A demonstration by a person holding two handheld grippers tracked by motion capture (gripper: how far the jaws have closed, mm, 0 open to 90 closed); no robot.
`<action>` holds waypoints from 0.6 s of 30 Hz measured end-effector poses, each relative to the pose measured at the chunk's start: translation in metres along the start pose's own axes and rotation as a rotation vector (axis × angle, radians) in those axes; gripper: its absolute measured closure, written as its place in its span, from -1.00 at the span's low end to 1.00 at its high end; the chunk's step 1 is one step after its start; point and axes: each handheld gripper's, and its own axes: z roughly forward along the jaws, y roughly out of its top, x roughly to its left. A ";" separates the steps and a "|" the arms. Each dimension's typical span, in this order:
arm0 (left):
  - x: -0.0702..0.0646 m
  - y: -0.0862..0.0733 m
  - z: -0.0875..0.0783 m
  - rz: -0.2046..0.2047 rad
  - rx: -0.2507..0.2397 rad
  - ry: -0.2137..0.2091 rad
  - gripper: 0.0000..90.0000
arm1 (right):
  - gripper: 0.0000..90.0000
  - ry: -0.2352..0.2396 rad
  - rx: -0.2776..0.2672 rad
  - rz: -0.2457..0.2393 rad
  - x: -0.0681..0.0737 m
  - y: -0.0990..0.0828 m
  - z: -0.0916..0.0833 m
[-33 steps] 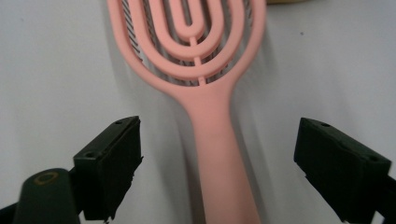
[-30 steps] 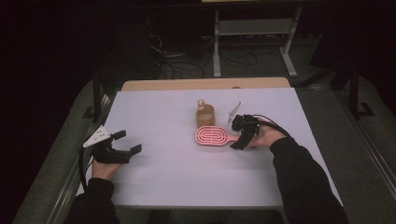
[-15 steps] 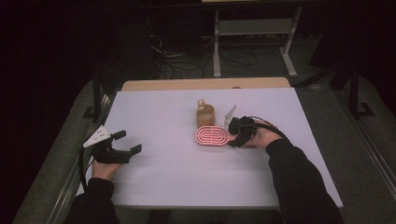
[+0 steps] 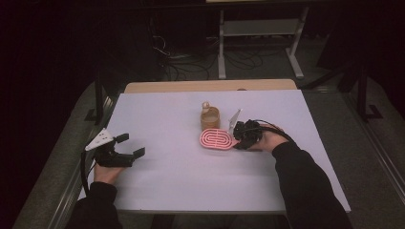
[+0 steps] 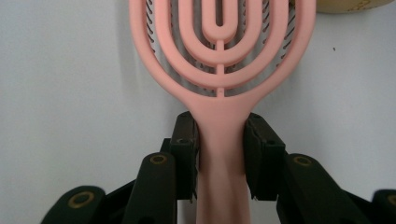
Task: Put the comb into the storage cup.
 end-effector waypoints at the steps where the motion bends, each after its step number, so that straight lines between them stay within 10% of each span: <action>1: 0.000 0.000 0.000 -0.001 0.000 0.001 -1.00 | 0.49 0.007 -0.003 0.004 0.000 0.000 0.000; 18: 0.000 0.000 0.000 -0.002 0.002 -0.003 -1.00 | 0.51 0.032 -0.030 0.042 0.004 0.001 -0.011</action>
